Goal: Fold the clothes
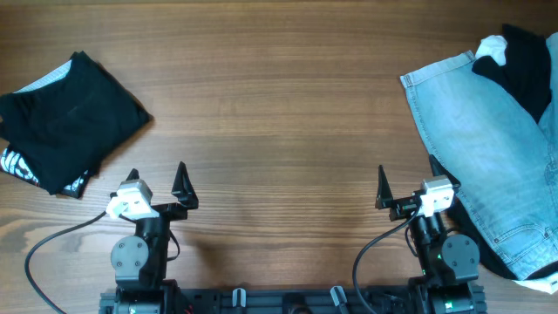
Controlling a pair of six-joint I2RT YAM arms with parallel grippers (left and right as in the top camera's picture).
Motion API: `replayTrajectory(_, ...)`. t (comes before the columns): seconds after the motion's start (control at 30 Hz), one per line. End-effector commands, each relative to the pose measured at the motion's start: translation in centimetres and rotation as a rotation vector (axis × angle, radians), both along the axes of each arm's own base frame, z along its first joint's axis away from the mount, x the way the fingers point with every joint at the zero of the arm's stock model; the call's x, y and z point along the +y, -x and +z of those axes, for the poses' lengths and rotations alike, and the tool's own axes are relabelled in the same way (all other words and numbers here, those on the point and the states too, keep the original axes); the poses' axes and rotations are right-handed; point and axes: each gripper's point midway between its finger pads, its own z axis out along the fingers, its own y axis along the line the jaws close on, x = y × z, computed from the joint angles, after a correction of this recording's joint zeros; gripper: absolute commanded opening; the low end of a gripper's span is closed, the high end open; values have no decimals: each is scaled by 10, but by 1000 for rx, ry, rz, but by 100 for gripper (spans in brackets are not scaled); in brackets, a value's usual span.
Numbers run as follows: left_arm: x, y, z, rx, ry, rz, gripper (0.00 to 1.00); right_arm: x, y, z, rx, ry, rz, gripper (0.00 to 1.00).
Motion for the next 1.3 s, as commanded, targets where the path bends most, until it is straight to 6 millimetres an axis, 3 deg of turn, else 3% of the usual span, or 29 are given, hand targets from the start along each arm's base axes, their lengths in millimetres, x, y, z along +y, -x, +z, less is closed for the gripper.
replayTrajectory(0.0, -3, 0, -1, -2, 6, -16, 100, 2, 1, 2, -11, 13, 14, 100)
replayTrajectory(1.27, -3, 0, -1, -2, 5, -15, 100, 2, 1, 2, -20, 45, 15, 100)
